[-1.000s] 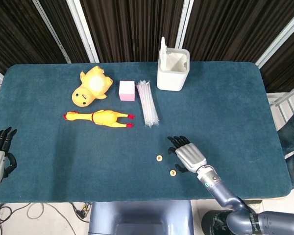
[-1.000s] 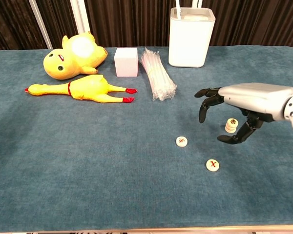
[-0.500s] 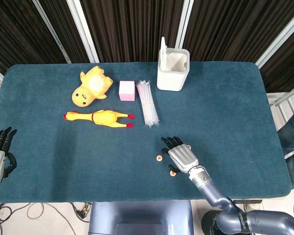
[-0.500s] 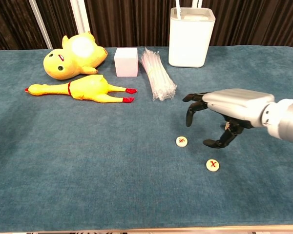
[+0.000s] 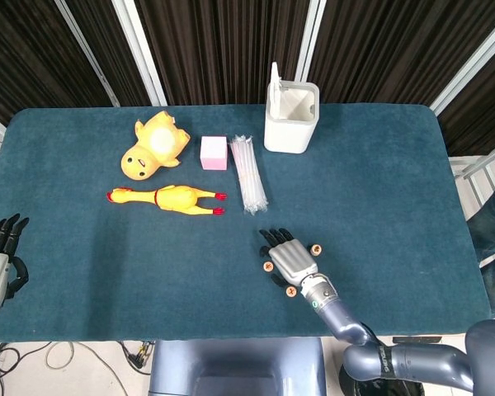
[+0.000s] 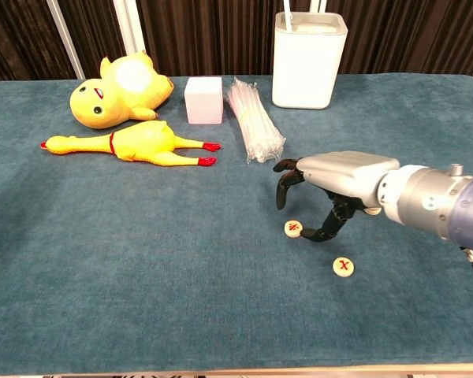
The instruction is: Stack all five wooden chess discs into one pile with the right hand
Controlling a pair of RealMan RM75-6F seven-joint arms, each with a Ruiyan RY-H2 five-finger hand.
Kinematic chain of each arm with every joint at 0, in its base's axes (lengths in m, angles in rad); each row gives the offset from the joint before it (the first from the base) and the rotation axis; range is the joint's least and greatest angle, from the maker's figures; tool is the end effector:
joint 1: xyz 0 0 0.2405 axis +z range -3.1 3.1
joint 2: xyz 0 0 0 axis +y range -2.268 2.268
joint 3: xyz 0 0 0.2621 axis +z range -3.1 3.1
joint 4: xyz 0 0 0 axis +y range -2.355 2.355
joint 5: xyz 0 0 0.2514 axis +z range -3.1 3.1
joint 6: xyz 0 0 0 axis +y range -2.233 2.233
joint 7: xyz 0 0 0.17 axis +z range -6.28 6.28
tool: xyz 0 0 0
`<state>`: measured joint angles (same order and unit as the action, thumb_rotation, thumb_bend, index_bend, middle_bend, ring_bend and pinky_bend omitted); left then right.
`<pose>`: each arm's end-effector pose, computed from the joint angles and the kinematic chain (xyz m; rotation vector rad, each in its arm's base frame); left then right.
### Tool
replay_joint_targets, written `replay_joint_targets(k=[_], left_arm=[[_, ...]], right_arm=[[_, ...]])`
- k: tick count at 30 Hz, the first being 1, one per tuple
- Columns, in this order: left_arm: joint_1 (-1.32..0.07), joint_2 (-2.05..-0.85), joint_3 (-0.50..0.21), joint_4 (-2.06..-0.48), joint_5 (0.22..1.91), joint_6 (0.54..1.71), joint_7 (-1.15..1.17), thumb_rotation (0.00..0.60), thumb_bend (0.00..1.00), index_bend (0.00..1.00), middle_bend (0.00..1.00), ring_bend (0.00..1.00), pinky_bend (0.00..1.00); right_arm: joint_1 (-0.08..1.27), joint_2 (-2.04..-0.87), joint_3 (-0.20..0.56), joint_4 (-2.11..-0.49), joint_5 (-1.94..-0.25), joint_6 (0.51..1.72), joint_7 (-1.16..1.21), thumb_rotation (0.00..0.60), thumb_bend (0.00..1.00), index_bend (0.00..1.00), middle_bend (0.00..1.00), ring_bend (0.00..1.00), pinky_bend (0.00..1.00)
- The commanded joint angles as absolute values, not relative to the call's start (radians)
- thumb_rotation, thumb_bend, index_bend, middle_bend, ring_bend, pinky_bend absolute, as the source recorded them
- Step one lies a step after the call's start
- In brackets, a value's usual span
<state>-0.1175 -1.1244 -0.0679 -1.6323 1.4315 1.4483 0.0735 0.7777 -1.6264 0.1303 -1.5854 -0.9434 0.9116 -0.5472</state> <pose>-0.3310 0.2256 0.1210 -1.3734 -0.8930 -0.8537 -0.1172 -0.3319 -0.1171 2.0287 -1.0336 0.7962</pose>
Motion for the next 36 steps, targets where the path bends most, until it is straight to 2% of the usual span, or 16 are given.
replay_joint_targets(k=[1,36], left_arm=[[-0.118,-1.125,-0.068,-1.632,1.431,1.448,0.074,0.6,0.82,0.07,0.0,0.0,0.02],[-0.116,-1.125,-0.068,-1.634,1.431,1.453,0.08,0.6,0.82,0.07,0.0,0.0,0.04]], right_arm=[[0.788,-1.642,0.134,-1.568,-0.934,0.908,-0.551,0.6,0.42,0.35,0.0,0.0,0.09],[0.783,-1.681,0.107,-1.47,-0.974,0.887,-0.458,0.6,0.42,0.45,0.0,0.0,0.09]])
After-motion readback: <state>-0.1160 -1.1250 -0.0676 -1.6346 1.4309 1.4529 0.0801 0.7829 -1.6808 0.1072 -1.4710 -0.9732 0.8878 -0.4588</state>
